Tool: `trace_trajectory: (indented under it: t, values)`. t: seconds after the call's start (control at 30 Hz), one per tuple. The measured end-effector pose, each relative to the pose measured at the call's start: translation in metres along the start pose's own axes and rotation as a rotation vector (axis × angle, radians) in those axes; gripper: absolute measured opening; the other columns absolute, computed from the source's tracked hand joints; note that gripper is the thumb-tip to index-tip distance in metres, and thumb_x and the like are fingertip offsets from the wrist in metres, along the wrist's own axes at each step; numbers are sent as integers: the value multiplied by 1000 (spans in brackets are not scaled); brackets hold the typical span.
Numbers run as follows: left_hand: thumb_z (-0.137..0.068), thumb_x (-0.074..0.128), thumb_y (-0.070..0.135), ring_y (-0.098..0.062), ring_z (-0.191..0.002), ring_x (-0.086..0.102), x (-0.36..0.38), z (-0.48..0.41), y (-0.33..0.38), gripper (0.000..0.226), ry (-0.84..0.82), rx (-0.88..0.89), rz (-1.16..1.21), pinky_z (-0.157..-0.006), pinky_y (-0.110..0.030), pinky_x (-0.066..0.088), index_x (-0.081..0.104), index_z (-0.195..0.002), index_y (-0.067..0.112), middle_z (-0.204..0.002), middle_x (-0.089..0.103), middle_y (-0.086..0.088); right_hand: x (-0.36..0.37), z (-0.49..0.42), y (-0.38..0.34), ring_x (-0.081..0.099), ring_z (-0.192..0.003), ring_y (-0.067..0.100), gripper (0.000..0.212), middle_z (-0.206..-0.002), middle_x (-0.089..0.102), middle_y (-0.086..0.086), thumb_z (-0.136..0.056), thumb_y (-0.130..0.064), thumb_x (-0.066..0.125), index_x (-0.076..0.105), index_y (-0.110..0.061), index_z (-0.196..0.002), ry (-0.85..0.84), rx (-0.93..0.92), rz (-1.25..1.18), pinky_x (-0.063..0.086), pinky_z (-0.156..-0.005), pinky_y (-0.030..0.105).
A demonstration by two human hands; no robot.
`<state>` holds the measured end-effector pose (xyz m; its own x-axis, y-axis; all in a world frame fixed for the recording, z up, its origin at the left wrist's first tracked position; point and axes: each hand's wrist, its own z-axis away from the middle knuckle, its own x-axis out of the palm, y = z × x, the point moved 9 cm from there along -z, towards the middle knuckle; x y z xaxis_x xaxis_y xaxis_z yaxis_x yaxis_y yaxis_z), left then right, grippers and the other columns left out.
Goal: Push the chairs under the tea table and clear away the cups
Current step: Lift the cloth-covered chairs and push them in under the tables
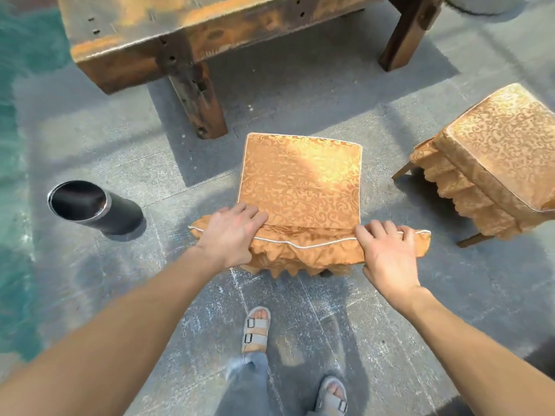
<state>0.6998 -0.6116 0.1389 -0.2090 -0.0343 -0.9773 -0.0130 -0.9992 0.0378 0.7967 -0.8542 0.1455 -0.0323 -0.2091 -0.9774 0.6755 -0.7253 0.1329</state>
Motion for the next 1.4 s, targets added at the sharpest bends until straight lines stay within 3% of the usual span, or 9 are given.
trace_trajectory:
  t: [0.13, 0.27, 0.5, 0.67, 0.8, 1.13, 1.4]
  values:
    - [-62, 79, 29, -24, -96, 56, 0, -2, 0, 61, 21, -90, -8, -77, -40, 49, 56, -118, 23, -105, 62, 2, 1, -5, 1, 53, -102, 32, 63, -108, 57, 3, -63, -12, 77, 53, -23, -121, -51, -54, 16, 37, -84, 47]
    - [-63, 77, 25, -25, -97, 58, -2, -19, -1, 58, 28, -137, -29, -78, -39, 48, 57, -117, 24, -102, 62, 4, -2, -26, 18, 52, -107, 30, 64, -113, 54, 2, -68, -12, 72, 48, -26, -126, -52, -67, 22, 37, -87, 45]
    - [-61, 68, 21, -23, -88, 56, -16, -66, -15, 44, 85, -223, -15, -67, -38, 51, 55, -102, 25, -91, 56, 5, -11, -92, 49, 50, -103, 29, 54, -107, 51, 3, -76, -2, 67, 45, -25, -120, 36, -104, 29, 34, -88, 45]
    - [-55, 70, 13, -25, -80, 54, -29, -95, -29, 42, 190, -250, -73, -60, -32, 36, 56, -93, 21, -82, 54, 3, -16, -144, 62, 51, -104, 31, 51, -107, 53, 5, -78, -3, 66, 46, -25, -120, 91, -147, 36, 34, -88, 46]
    - [-54, 73, 14, -26, -80, 55, -39, -121, -44, 44, 212, -274, -112, -61, -31, 30, 57, -94, 21, -81, 53, 4, -20, -182, 70, 52, -104, 31, 53, -106, 54, 5, -75, -2, 66, 47, -24, -119, 112, -168, 24, 34, -89, 47]
    - [-61, 67, 20, -25, -91, 58, -57, -213, -105, 42, 199, -345, -110, -67, -33, 31, 58, -102, 24, -90, 57, 4, -32, -312, 92, 52, -95, 30, 51, -97, 53, 3, -65, -6, 73, 50, -24, -107, 179, -233, 49, 34, -84, 45]
    - [-60, 67, 18, -24, -83, 57, -74, -282, -142, 37, 193, -377, -118, -61, -31, 27, 56, -95, 24, -84, 56, 4, -48, -405, 113, 51, -97, 31, 50, -98, 51, 3, -68, -8, 73, 48, -24, -108, 155, -290, 72, 34, -89, 48]
